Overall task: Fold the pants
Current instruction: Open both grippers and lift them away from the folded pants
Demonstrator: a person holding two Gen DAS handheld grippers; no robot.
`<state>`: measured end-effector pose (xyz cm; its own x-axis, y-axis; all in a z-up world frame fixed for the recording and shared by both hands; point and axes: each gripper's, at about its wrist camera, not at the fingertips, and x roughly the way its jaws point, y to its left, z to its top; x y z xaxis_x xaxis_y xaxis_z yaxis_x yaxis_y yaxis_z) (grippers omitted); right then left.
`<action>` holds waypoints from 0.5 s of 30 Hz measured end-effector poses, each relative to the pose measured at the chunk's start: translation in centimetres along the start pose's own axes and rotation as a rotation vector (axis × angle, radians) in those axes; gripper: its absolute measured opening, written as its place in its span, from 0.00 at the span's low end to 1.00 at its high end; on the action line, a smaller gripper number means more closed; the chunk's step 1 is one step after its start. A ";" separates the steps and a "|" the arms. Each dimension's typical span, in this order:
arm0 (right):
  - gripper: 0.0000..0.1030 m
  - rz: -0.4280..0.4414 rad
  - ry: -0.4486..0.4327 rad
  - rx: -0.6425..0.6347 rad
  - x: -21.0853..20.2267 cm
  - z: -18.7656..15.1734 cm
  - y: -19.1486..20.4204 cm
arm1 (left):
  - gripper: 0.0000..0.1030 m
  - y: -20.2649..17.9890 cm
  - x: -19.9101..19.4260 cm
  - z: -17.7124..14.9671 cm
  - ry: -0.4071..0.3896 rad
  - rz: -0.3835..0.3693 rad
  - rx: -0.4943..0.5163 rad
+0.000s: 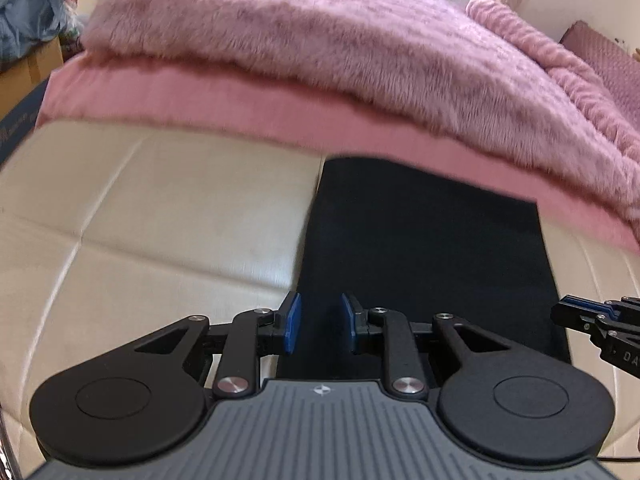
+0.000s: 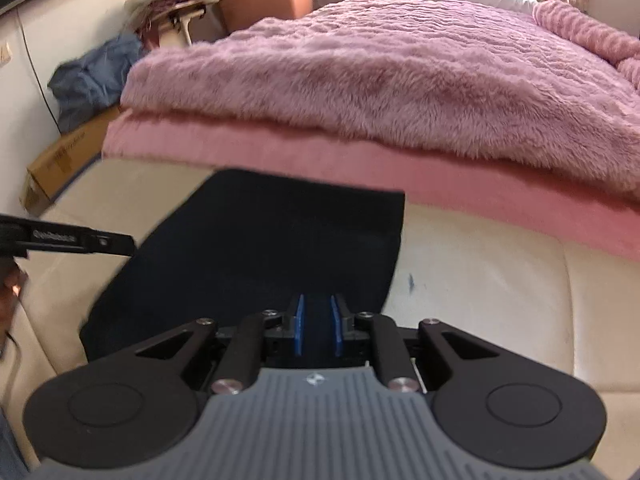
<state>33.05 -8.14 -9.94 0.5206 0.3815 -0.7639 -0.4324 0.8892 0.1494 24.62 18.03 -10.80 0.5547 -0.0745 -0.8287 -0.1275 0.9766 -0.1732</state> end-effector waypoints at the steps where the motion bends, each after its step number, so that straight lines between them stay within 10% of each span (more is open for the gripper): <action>1: 0.10 -0.002 0.020 0.000 0.2 -0.4 0.0 | 0.27 0.1 0.3 -0.4 0.016 0.007 -0.004; 9: 0.11 0.003 0.071 0.028 0.7 -0.1 -0.5 | 0.28 0.0 -0.1 -0.7 0.012 0.016 -0.002; 15: 0.34 0.011 -0.039 0.022 -3.8 1.2 0.1 | 0.30 -2.8 -6.2 -0.5 -0.180 0.021 0.081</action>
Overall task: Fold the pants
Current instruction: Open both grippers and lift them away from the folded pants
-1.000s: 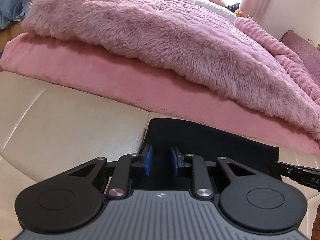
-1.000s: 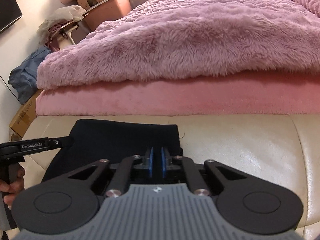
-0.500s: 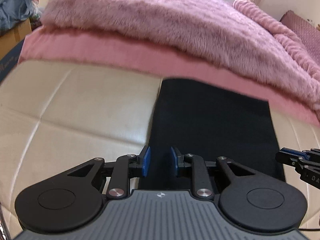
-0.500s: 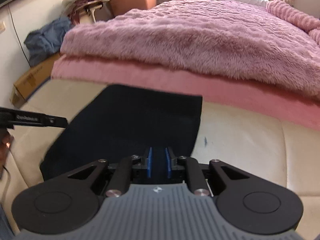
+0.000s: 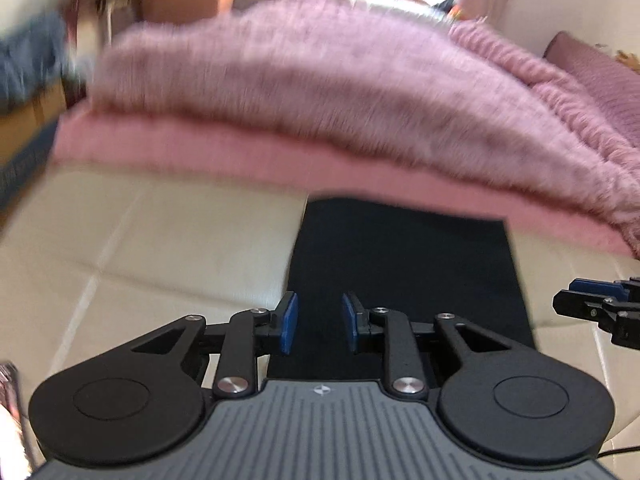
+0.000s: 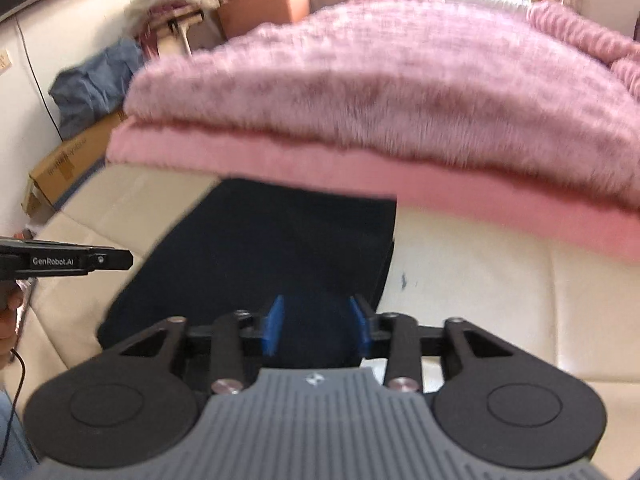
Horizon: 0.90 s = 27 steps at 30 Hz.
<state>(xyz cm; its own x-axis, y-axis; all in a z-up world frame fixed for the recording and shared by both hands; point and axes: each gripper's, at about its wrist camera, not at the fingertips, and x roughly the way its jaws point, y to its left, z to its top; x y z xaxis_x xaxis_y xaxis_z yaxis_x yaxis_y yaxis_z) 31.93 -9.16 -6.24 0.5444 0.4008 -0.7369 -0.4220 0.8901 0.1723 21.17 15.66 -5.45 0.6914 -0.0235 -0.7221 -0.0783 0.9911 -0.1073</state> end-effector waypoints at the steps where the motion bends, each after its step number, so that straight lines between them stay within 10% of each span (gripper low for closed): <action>1: 0.35 0.001 -0.022 -0.001 -1.0 0.3 0.1 | 0.33 -0.6 -1.2 0.3 -0.036 0.006 0.017; 8: 0.81 -0.009 -0.245 -0.012 -9.8 1.7 2.0 | 0.74 -4.5 -10.0 1.5 -0.290 0.052 0.115; 19: 0.80 -0.095 -0.491 -0.020 -20.2 -0.6 4.8 | 0.95 -9.0 -17.2 -0.4 -0.478 0.172 0.186; 27: 0.80 -0.187 -0.553 0.047 -25.4 -4.5 7.2 | 0.95 -8.1 -19.3 -2.7 -0.449 0.137 0.095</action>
<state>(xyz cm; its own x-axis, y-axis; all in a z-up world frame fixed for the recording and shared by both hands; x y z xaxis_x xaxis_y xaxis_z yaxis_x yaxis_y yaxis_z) 11.83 -13.93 10.74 0.9093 0.2786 -0.3090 -0.2567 0.9602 0.1103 6.53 7.72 7.56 0.9228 0.1461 -0.3564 -0.1388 0.9893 0.0461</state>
